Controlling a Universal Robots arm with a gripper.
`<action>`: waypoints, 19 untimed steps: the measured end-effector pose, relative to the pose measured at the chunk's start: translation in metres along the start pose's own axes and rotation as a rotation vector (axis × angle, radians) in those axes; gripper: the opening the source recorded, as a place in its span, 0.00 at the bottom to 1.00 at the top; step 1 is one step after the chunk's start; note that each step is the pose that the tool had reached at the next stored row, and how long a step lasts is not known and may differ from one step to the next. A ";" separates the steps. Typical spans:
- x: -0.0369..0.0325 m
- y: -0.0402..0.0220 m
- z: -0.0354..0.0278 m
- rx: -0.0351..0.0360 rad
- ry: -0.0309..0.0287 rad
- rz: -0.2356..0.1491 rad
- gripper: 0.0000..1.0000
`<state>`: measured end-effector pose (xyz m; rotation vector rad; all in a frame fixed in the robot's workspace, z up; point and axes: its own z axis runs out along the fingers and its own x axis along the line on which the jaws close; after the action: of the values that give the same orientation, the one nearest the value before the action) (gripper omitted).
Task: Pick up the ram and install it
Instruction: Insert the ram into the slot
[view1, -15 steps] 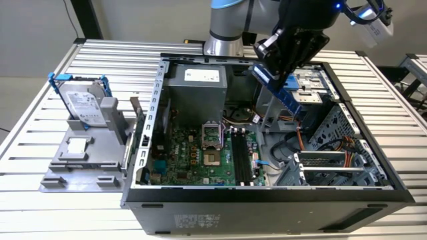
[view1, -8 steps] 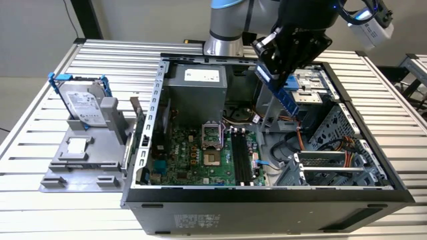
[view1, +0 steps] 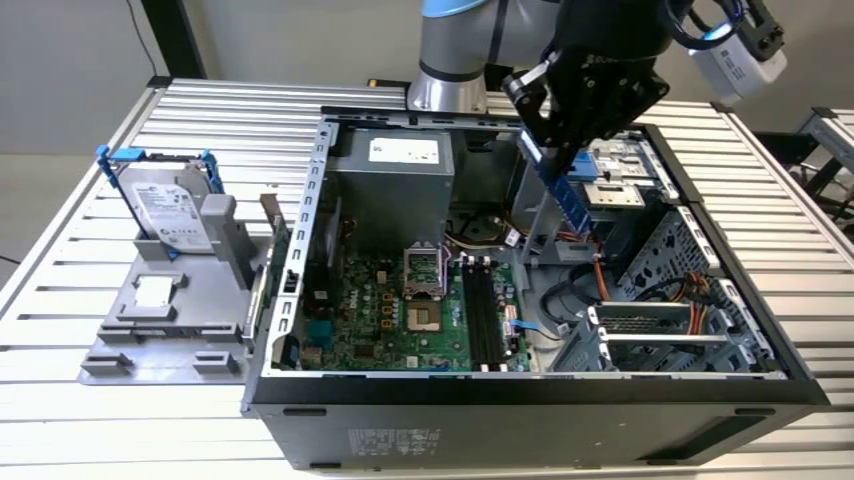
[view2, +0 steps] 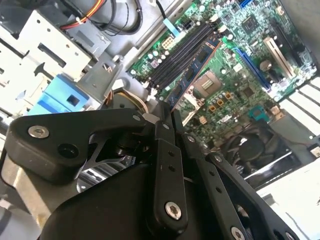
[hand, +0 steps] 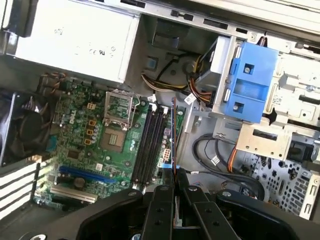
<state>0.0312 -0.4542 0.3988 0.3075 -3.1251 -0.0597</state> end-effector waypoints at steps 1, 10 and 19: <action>0.0000 0.0000 0.0000 0.0001 -0.0005 0.013 0.00; 0.0000 0.0000 0.0000 0.0003 -0.0045 0.119 0.00; 0.0000 0.0000 -0.0001 0.0007 -0.0068 0.180 0.00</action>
<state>0.0312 -0.4542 0.3989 0.0250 -3.1434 -0.0593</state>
